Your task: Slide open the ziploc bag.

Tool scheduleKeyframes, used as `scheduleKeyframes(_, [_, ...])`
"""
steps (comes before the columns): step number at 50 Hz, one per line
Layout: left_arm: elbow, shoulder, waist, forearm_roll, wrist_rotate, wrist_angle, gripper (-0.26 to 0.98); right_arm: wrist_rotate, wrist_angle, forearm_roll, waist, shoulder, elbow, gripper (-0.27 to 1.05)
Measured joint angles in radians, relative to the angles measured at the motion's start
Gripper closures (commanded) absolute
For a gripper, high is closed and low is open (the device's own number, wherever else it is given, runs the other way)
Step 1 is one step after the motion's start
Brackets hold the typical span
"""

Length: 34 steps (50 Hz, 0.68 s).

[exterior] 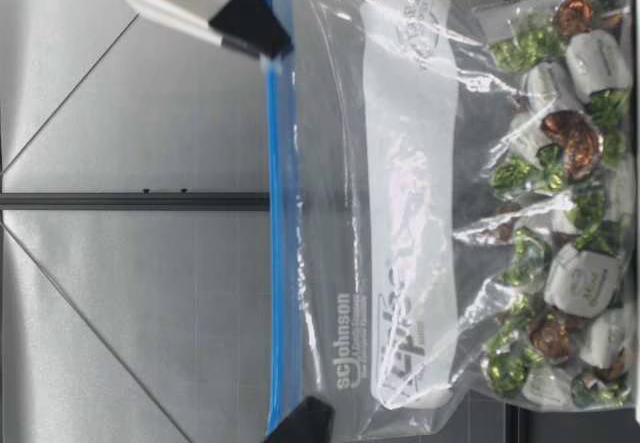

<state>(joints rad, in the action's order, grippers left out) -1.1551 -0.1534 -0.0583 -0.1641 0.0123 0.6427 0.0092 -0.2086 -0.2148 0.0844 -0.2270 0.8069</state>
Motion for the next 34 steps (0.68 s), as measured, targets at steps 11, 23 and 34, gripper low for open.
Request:
scheduleKeyframes(11, [0.0,0.0,-0.003,0.0,0.0,0.0,0.89,0.002,0.003,0.0,0.003,-0.041,0.049,0.88])
scheduleKeyframes(23, [0.003,0.0,-0.005,0.002,0.002,0.002,0.89,0.002,0.011,0.002,0.014,-0.092,0.081,0.88])
scheduleKeyframes(34, [0.011,0.0,-0.003,0.002,0.014,0.002,0.86,0.002,0.015,0.003,0.014,-0.097,0.091,0.81])
